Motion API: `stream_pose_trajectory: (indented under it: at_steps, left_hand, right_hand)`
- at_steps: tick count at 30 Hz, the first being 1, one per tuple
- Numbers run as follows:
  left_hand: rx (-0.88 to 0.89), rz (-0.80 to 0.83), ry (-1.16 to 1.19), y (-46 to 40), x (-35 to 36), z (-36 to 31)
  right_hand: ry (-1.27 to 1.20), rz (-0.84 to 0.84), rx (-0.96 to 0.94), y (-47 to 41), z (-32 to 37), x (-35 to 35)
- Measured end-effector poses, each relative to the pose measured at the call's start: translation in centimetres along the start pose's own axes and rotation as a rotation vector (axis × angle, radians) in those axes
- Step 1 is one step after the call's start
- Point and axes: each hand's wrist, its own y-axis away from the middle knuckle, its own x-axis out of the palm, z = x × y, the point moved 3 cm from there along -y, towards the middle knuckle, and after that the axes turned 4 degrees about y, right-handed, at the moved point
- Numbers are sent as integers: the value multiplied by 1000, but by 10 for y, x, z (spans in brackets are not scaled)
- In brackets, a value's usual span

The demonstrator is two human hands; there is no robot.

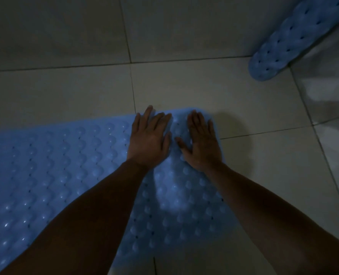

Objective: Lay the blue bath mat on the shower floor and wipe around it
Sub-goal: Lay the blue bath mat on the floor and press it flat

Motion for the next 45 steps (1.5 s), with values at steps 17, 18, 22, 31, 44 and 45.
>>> stream_pose_trajectory:
  at_steps: [17, 18, 22, 31, 44, 45]
  left_hand:
    - [8, -86, 65, 1, -42, 15]
    - [7, -94, 60, 3, -43, 19]
    - [-53, -91, 47, 20, -43, 34]
    - [-56, -45, 82, 29, -23, 38]
    - [0, 210, -41, 49, 13, 2]
    - [12, 266, -98, 52, 20, -5]
  right_hand:
    - [35, 237, 87, -58, 5, -62]
    - [-12, 205, 106, -53, 12, -60]
    - [39, 139, -67, -4, 53, -28]
    - [108, 102, -73, 32, 53, 1]
    - [-488, -52, 152, -38, 17, -66]
    - [-485, -118, 170, -42, 15, -72]
